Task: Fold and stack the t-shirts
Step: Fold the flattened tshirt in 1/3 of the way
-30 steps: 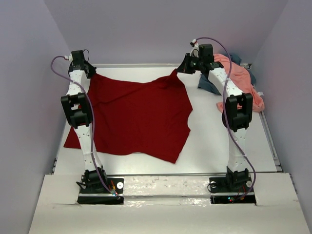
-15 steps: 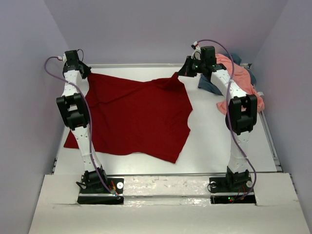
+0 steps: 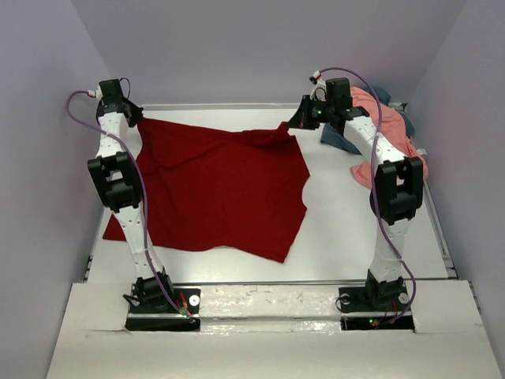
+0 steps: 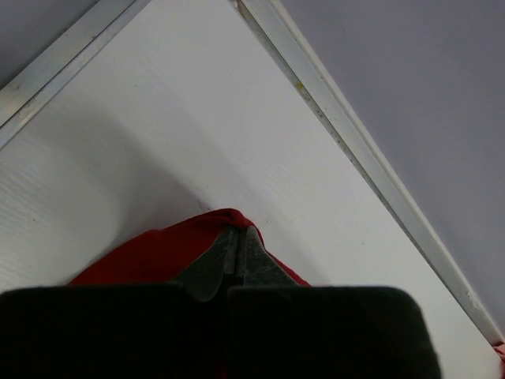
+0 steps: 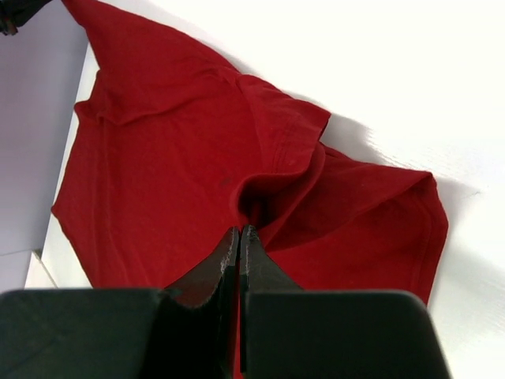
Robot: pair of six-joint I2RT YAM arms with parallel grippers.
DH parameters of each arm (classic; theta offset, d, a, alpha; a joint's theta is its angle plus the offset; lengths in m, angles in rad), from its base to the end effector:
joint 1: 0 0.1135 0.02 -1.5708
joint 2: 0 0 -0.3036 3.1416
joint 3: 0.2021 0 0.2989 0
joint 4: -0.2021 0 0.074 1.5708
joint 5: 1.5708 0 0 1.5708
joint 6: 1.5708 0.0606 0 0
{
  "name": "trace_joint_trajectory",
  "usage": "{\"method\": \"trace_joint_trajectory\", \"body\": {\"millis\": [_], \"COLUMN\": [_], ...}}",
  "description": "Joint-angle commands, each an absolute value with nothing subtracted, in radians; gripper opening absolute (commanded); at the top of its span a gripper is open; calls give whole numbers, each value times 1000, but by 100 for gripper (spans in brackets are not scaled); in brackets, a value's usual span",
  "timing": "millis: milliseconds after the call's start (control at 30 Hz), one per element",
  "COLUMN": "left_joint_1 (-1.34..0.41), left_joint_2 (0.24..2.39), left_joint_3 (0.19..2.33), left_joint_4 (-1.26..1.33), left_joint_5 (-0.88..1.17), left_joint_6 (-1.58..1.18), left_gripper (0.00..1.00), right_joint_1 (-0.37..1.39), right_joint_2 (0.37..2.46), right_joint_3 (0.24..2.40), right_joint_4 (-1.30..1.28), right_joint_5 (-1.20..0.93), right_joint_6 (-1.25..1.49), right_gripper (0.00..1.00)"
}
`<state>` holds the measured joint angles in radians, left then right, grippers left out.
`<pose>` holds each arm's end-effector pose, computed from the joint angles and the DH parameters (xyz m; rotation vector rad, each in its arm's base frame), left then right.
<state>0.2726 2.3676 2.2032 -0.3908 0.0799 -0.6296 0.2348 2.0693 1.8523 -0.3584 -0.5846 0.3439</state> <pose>0.6273 0.1703 0.2661 -0.8892 1.9447 -0.2953 0.5451 0.1648 0.3079 -0.2352 2.1790 0.9591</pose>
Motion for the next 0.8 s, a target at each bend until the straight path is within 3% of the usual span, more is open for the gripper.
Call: {"method": "trace_joint_trajectory", "body": {"millis": [0,767], "left_joint_1": [282,299], "left_joint_2": [2302,2339], "left_joint_3": [2230,2309], "left_joint_4": [-422,-502], "left_joint_5": [106,121], "left_joint_6": [-618,-621], "left_gripper": [0,0], "right_joint_1": [250,259], "right_joint_2": [1990,1815], "right_joint_3": [1827,1605], "right_joint_4": [-337,-339], "right_joint_5": [-615,-611], "right_joint_6": [347,342], "right_gripper": [0,0]}}
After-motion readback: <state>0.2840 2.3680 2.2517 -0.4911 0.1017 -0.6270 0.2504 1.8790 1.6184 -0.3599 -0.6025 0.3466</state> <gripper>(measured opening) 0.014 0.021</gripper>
